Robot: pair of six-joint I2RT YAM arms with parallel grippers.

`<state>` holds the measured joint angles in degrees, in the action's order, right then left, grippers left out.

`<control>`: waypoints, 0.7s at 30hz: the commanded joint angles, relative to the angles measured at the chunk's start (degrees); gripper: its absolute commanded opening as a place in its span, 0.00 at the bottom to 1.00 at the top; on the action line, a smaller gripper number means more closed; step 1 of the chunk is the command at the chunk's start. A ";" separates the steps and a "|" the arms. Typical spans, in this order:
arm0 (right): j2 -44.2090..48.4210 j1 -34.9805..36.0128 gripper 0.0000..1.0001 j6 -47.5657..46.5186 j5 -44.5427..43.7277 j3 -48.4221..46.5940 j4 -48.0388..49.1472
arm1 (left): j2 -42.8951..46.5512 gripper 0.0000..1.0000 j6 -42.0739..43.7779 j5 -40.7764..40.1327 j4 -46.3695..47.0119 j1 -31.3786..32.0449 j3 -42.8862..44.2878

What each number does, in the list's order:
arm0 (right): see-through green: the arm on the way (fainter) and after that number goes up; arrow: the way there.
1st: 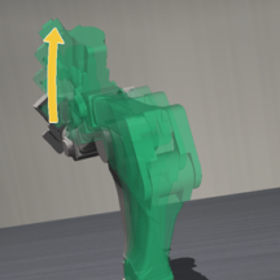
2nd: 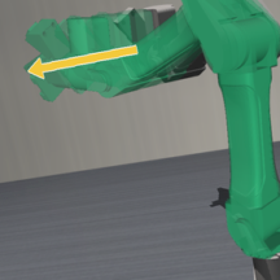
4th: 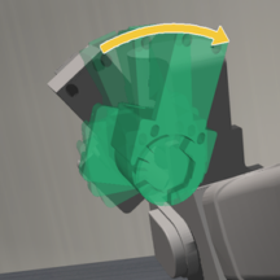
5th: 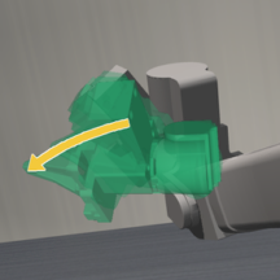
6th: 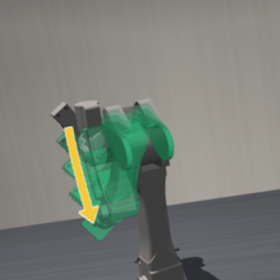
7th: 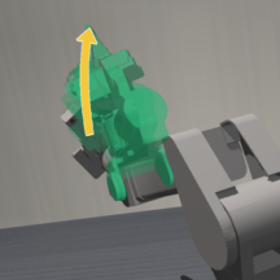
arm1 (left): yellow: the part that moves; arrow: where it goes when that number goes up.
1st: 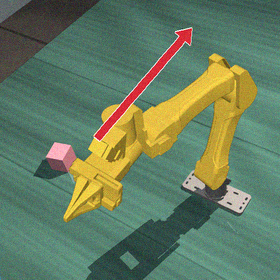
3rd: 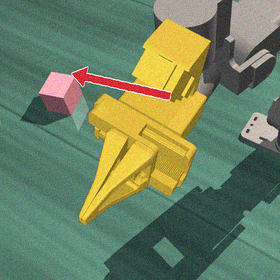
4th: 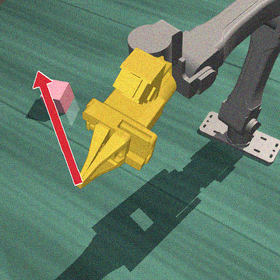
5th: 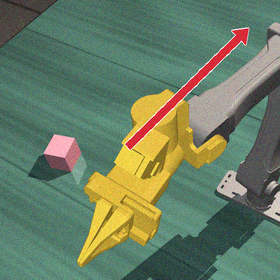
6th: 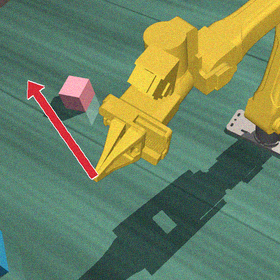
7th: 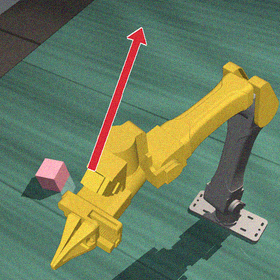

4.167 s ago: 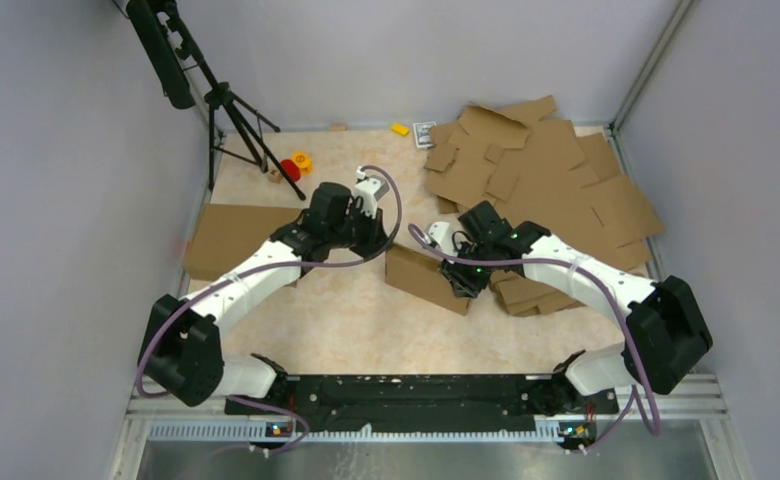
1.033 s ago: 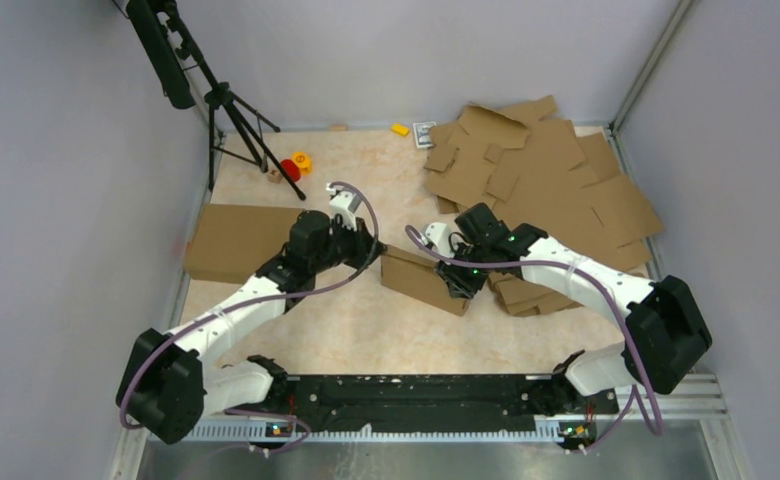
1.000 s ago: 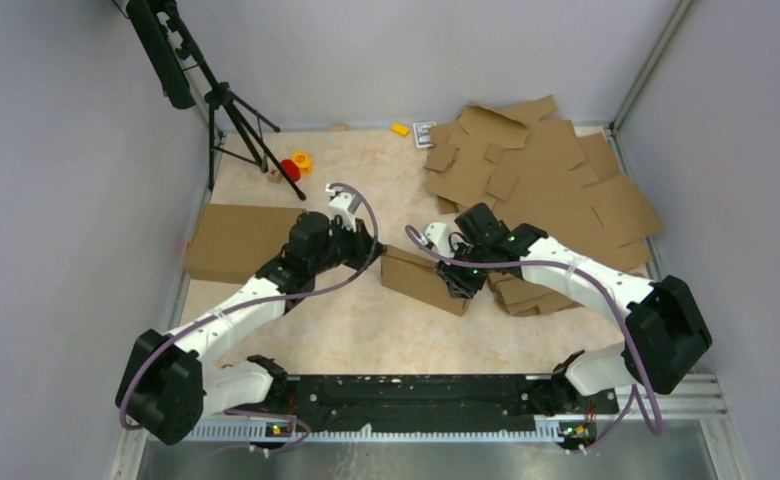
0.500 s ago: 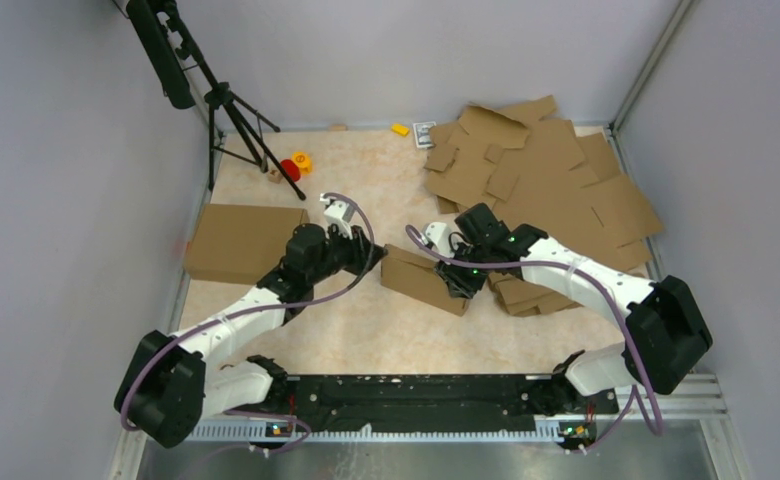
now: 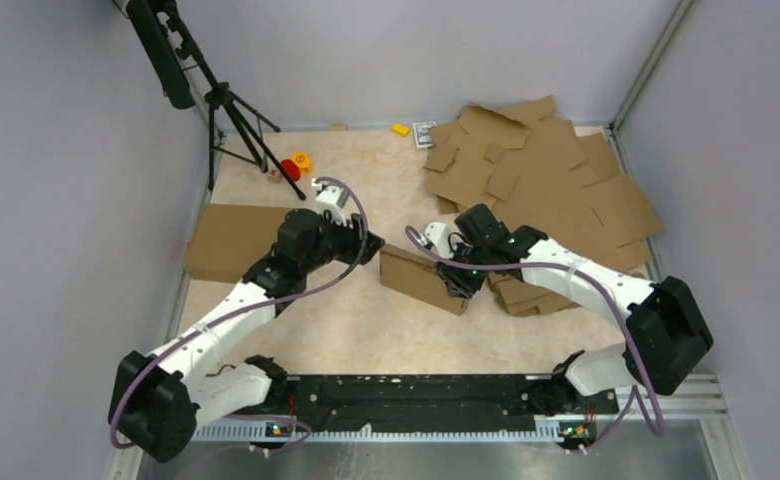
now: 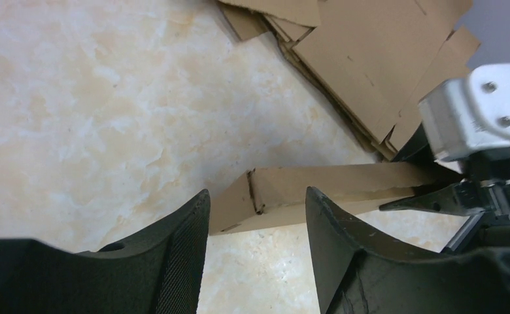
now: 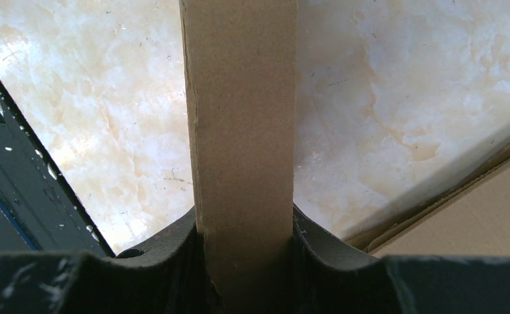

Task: Fold the paper box
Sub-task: Close the paper box at the center of the board.

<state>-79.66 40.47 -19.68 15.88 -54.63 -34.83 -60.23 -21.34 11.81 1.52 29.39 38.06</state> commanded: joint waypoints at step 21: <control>0.64 0.40 0.14 -0.16 -1.55 2.03 2.37 | -10.74 0.39 -4.58 4.96 11.43 -0.53 -10.22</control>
<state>-79.18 40.49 -19.11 15.75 -54.00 -34.09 -68.20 -26.06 15.66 16.19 28.40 31.92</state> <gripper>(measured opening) 0.348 0.384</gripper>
